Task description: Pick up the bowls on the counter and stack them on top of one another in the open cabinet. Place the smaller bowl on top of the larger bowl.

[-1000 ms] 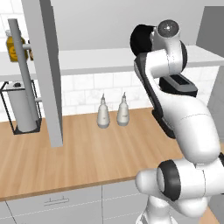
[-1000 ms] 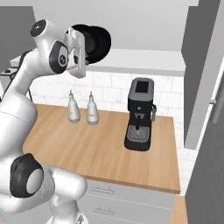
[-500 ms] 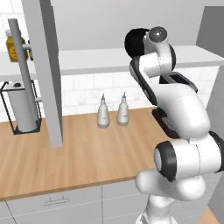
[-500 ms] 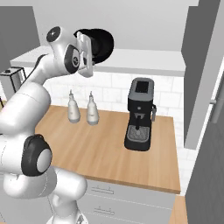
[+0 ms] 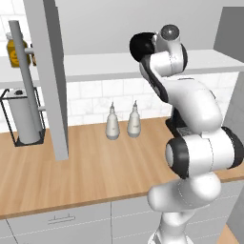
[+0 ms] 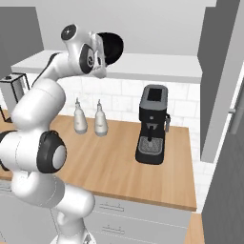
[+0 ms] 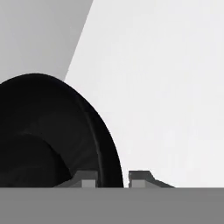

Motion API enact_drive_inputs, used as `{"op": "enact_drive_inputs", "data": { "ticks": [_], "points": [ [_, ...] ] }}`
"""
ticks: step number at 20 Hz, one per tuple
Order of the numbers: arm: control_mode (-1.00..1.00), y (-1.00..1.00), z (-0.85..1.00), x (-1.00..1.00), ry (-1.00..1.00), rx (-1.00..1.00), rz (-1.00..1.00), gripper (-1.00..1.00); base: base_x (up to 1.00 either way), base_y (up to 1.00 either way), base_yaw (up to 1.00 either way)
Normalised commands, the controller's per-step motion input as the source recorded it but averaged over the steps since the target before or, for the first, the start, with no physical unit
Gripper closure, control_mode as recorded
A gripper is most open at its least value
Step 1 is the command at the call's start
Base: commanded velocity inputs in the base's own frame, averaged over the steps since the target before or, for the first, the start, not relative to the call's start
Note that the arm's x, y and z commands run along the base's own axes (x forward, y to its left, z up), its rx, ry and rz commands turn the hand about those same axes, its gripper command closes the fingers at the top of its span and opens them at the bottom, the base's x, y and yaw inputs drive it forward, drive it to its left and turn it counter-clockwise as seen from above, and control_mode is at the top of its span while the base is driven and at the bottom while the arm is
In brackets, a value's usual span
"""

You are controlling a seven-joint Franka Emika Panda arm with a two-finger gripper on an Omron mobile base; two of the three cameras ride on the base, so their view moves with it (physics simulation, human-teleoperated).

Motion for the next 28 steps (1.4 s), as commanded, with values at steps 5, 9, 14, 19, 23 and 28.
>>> {"op": "enact_drive_inputs", "data": {
  "ticks": [5, 9, 14, 19, 23, 28],
  "points": [
    [-1.00, 0.00, 0.00, 0.12, -0.16, 0.00, 0.03, -1.00, 0.00, 0.00, 0.00],
    [-1.00, 0.00, 0.00, -0.15, -0.33, 0.01, 0.04, -1.00, 0.00, 0.00, 0.00],
    [-1.00, -0.06, 0.03, -1.00, -0.02, 0.08, 0.07, -1.00, 0.00, 0.00, 0.00],
    [-1.00, -0.12, 0.00, -1.00, 0.11, 0.07, 0.08, -1.00, 0.00, 0.00, 0.00],
    [-1.00, -0.06, -0.19, -1.00, 0.11, 0.00, 0.11, -1.00, 0.00, 0.00, 0.00],
    [-1.00, 0.00, -0.50, -1.00, 0.26, 0.00, 0.11, -1.00, 0.00, 0.00, 0.00]
  ]
}}
